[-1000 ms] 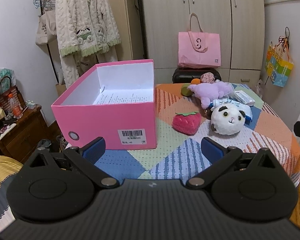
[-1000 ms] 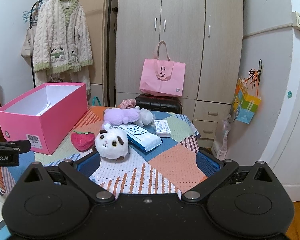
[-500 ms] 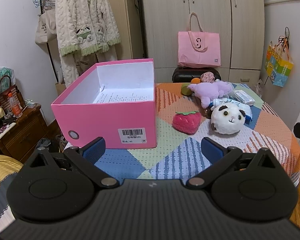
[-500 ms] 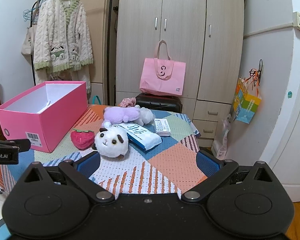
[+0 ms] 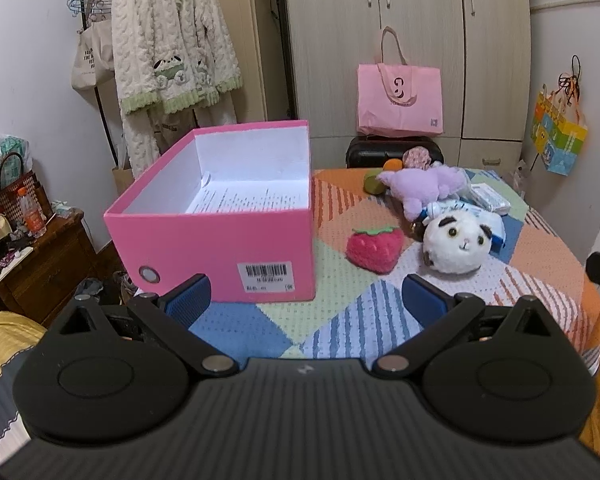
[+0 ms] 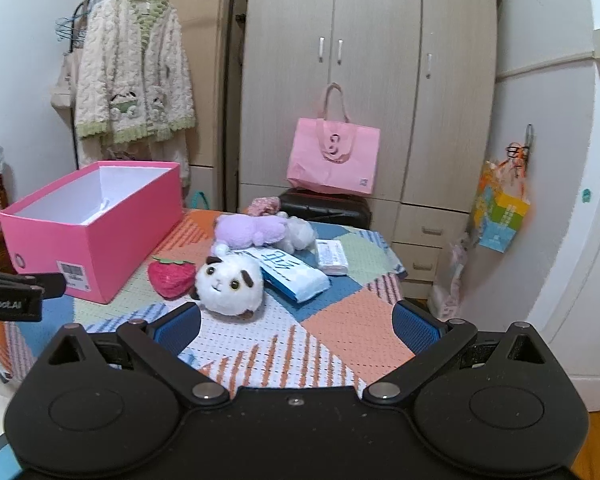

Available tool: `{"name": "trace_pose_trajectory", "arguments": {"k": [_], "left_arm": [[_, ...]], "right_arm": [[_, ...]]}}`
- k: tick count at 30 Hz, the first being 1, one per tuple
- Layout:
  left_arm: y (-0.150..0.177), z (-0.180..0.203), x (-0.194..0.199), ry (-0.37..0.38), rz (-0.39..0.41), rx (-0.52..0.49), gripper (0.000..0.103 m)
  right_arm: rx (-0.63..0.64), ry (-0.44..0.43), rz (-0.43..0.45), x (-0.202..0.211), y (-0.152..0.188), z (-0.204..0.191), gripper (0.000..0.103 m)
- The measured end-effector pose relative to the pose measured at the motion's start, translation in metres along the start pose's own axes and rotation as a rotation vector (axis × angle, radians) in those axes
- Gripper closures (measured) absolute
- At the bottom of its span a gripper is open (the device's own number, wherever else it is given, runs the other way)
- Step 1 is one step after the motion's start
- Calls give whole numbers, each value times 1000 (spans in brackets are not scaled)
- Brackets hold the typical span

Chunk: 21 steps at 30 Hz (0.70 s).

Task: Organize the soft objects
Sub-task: 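Lower the left gripper onto the white panda plush and close it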

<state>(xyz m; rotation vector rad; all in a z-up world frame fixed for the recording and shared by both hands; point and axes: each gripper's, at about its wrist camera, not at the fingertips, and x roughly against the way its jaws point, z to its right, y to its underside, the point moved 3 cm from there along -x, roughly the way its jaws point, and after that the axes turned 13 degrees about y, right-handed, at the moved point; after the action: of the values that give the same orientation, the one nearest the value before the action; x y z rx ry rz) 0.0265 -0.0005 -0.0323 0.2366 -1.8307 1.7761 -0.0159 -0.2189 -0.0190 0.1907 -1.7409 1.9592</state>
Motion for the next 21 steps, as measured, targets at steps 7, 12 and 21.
{"name": "trace_pose_trajectory", "arguments": {"k": [7, 12, 21], "left_arm": [[-27, 18, -13, 89, 2, -38, 0], [-42, 38, -40, 144, -18, -82, 0], [-49, 50, -98, 256, -57, -55, 0]], "right_arm": [[28, -105, 61, -10, -9, -4, 0], [54, -171, 57, -36, -8, -14, 0], [108, -296, 23, -97, 3, -34, 0]]}}
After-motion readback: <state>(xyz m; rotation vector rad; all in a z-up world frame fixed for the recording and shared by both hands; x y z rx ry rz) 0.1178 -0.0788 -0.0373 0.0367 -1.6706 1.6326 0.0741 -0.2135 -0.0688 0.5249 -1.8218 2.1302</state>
